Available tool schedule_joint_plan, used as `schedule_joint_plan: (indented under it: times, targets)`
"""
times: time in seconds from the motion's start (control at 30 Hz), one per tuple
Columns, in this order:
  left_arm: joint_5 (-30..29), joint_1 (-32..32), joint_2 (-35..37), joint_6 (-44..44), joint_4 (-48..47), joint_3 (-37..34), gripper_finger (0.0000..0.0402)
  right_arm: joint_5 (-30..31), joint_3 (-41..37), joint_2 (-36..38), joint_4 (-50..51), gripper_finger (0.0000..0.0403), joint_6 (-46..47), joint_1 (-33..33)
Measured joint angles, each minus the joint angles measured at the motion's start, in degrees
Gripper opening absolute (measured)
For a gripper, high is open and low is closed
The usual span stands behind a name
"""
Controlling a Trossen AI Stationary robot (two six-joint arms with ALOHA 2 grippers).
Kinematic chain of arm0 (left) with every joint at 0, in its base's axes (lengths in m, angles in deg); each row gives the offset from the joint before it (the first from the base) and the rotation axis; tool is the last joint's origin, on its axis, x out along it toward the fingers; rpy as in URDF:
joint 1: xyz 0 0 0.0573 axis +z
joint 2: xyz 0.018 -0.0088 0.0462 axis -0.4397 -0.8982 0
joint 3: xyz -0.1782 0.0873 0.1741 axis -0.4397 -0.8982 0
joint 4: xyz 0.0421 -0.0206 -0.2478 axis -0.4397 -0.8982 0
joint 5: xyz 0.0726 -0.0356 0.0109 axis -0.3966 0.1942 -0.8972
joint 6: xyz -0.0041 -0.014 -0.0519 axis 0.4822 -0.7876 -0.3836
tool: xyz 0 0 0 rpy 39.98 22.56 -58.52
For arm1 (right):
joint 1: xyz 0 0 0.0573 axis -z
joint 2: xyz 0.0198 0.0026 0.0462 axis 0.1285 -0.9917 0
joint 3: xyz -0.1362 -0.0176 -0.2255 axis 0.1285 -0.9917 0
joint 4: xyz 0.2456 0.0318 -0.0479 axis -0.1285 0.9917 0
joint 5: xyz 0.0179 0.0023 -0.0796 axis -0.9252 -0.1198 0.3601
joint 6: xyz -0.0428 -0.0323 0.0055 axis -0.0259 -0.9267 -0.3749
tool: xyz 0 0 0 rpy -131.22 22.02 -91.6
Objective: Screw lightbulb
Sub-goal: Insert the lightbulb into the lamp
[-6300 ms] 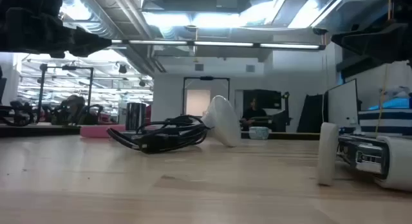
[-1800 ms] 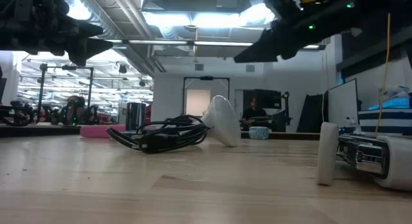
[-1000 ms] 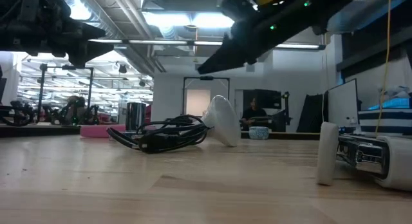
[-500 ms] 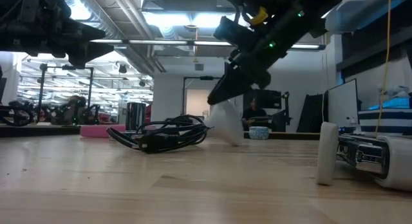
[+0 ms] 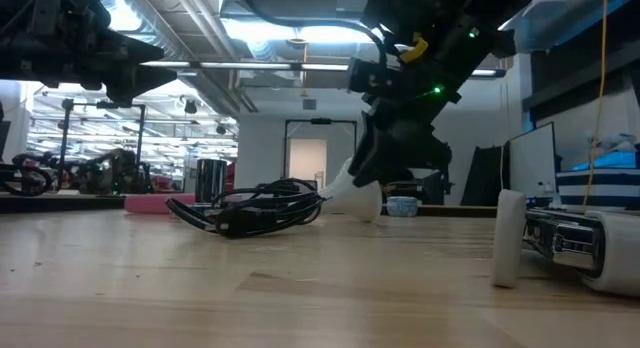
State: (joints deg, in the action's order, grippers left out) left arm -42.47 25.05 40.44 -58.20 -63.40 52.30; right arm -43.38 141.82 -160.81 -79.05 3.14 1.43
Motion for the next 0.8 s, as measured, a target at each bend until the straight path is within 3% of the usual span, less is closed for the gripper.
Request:
schedule_joint_plan:
  times: [0.1,0.3,0.6,0.8]
  targets:
    - [0.0,0.0,0.0,0.0,0.0,0.0,0.0258,0.1,0.0,0.0,-3.0,0.0154,6.3,0.0]
    - [0.0,0.0,0.0,0.0,0.1,0.0,0.0258,2.0,0.0,0.0,-6.6,0.0154,27.8,0.1]
    - [0.0,0.0,0.0,0.0,0.2,0.0,0.0258,3.2,0.0,0.0,-14.8,0.0154,38.2,0.1]
    - [-0.1,0.0,0.0,0.0,0.2,0.0,0.0258,5.4,0.0,-0.6,-15.1,0.0154,52.3,1.6]
